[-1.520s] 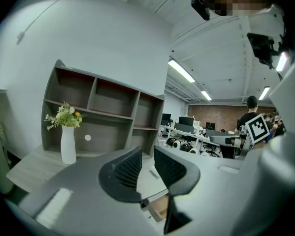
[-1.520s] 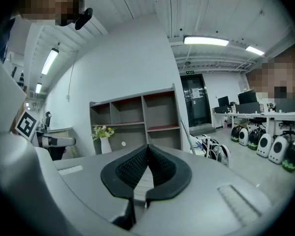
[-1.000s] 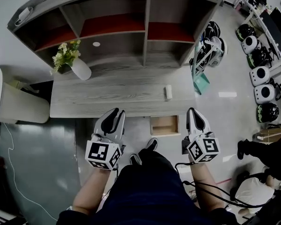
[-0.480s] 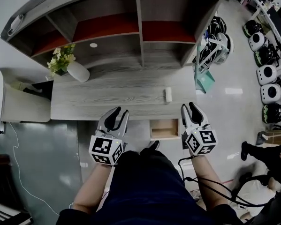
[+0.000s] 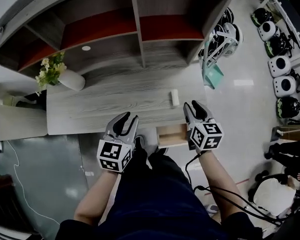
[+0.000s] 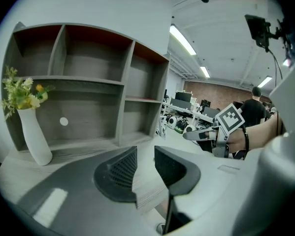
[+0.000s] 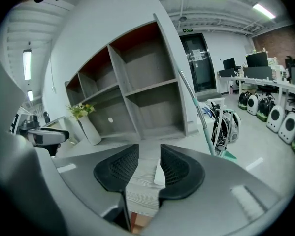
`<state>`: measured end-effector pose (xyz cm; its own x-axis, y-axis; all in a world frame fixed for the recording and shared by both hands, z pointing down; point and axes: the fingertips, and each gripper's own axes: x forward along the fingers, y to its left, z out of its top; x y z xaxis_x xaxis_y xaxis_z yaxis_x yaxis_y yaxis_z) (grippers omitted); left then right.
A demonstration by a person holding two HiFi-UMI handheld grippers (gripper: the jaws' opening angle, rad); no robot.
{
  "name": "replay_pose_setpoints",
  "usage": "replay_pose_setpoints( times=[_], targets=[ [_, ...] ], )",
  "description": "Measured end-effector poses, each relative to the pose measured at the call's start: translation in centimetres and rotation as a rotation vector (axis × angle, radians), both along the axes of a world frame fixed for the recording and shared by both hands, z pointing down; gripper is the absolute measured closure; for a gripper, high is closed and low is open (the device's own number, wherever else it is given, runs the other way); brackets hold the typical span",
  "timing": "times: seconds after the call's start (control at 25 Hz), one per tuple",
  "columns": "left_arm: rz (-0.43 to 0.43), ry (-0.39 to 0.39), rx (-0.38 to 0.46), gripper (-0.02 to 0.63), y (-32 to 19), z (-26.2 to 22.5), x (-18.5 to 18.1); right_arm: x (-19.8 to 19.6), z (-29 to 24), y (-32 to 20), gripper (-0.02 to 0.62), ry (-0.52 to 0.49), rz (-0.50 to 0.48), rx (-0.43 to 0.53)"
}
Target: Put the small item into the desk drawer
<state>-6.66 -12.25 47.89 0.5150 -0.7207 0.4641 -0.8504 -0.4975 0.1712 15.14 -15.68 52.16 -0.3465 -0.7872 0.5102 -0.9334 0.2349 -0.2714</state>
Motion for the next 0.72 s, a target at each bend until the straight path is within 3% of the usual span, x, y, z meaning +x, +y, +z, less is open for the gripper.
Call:
replay_pose_setpoints(
  times=[0.32,0.72],
  targets=[
    [0.033,0.019,-0.052,0.52,-2.1,2.2,-1.5,-0.9,6.0,-2.0,0.466,0.078,0.005,-0.165],
    [-0.04,0.023,-0.114,0.522,-3.4,4.5,-6.7,-1.2,11.7,-4.5,0.466,0.147,0.016,-0.303]
  ],
)
